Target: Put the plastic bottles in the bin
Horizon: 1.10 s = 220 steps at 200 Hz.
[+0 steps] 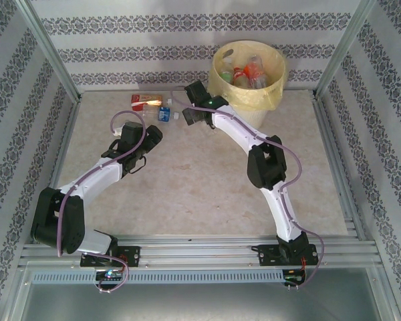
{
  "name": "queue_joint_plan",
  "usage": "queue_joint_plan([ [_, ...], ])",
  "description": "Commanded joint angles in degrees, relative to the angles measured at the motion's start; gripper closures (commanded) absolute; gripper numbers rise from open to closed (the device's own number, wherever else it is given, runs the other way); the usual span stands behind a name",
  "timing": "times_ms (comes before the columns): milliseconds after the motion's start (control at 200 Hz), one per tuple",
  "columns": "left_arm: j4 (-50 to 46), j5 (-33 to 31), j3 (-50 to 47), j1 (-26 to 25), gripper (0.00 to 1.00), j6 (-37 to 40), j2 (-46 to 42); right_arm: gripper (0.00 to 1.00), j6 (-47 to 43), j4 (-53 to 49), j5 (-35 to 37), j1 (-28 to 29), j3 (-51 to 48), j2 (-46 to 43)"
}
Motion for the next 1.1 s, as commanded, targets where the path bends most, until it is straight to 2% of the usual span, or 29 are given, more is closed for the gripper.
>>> queue_joint_plan([
  [0,-0.31,-0.8,-0.1,0.75,0.01,1.17,-0.32,0.02,2.94,-6.01,0.74,-0.97,3.58,3.09],
  [375,-1.2,-0.63,0.51,1.54,0.01,0.47,1.53,0.02,8.22,-9.97,-6.88,-2.74,6.4,8.91],
  [570,-1.41,-0.27,0.95,1.58,0.01,0.47,2.35,0.05,10.17,-11.27,-7.82,-2.57,9.34,11.99],
  [809,-1.59,-0.36,0.84,1.59,0.01,0.47,2.35,0.18,11.95,-9.99,-8.71,-2.48,10.25,13.67],
  [1004,-0.2,0.38,-0.17,1.65,0.01,0.82,1.94,0.42,13.08,-8.96,-6.73,-2.23,11.02,13.61],
  [1094,1.1,0.52,-0.94,1.71,0.01,1.0,1.46,0.48,12.48,-8.24,-6.95,-1.83,10.59,11.92],
])
